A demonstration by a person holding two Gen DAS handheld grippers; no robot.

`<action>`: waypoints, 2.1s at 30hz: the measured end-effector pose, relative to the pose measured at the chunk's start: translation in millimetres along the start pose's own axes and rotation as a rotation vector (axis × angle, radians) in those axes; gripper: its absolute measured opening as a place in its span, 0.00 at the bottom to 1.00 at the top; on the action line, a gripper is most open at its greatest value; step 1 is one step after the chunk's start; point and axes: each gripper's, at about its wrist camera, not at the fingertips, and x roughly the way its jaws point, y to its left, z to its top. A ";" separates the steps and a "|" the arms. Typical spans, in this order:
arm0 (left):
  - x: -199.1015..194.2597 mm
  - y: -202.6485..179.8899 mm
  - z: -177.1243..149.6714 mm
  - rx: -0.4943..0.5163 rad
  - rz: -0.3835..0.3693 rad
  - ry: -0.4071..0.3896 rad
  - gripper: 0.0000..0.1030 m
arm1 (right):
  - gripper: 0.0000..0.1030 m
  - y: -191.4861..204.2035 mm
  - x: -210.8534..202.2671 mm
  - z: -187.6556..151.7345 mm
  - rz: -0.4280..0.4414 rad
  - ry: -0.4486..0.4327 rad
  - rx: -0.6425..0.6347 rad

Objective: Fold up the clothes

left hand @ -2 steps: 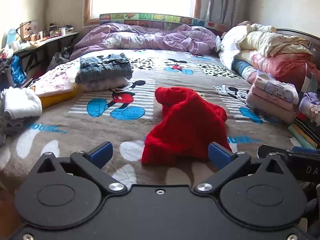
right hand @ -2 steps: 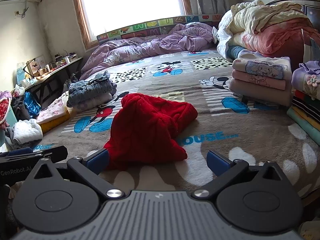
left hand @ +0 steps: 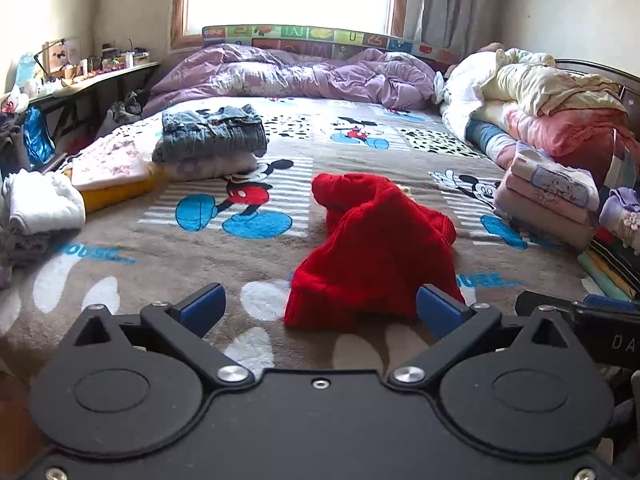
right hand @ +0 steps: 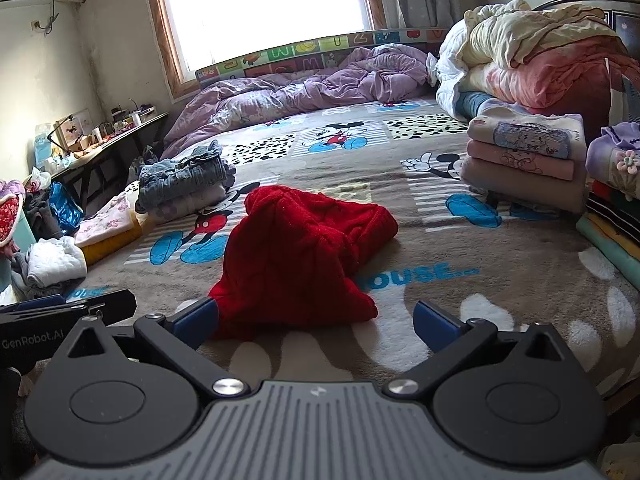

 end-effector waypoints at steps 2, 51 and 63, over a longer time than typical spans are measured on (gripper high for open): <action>1.9 1.7 -0.4 -0.007 -0.008 0.012 1.00 | 1.00 -1.7 1.0 0.0 -0.004 0.004 -0.002; 9.8 5.9 -3.9 -0.035 -0.042 0.047 1.00 | 1.00 10.7 -1.2 -2.6 -0.018 0.000 -0.035; 18.0 5.9 -3.8 -0.039 -0.053 0.062 1.00 | 1.00 6.9 6.6 -2.8 0.007 0.019 -0.019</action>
